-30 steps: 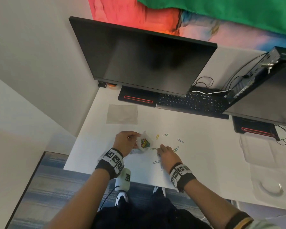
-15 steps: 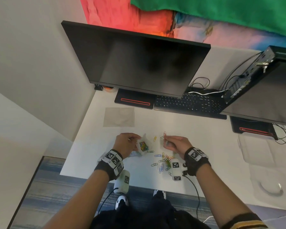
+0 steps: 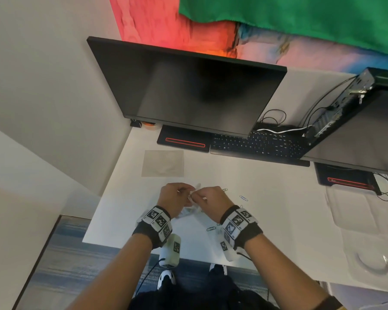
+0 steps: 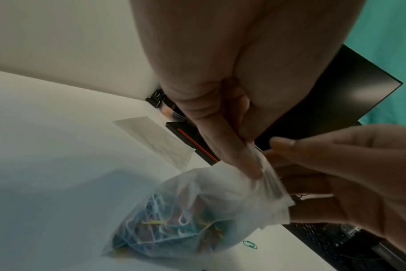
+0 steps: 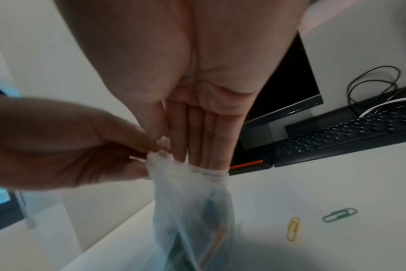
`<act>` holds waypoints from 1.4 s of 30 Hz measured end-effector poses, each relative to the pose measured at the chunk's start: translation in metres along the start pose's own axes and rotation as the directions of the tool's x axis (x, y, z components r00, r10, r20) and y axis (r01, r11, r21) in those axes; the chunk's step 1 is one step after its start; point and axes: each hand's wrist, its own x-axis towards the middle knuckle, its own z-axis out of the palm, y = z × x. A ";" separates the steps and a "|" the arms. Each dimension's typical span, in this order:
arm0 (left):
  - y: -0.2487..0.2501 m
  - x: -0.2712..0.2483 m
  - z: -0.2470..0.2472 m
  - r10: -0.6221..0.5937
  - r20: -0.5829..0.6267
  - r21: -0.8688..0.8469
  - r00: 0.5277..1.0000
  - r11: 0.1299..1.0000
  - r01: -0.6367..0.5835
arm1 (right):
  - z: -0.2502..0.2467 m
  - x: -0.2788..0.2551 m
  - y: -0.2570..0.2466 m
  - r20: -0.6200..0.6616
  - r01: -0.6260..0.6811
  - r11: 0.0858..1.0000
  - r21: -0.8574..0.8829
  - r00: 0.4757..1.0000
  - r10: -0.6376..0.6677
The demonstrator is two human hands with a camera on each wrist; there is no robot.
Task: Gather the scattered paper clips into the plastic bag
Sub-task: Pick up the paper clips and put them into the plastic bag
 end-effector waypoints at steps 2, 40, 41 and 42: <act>-0.003 0.000 -0.004 0.000 -0.012 0.004 1.000 1.000 0.000 | -0.010 -0.004 0.006 -0.113 0.010 0.998 0.063 0.994 -0.003; -0.030 0.004 -0.023 -0.027 -0.058 -0.079 0.998 0.997 0.022 | 0.025 -0.091 0.110 0.246 0.041 0.794 -0.606 0.959 0.139; -0.029 0.004 -0.022 -0.025 -0.057 -0.070 0.998 0.997 0.021 | 0.022 -0.085 0.112 0.213 0.022 0.813 -0.582 0.969 0.126; -0.028 0.004 -0.021 -0.022 -0.055 -0.062 0.998 0.998 0.019 | 0.020 -0.079 0.111 0.191 0.000 0.825 -0.566 0.973 0.131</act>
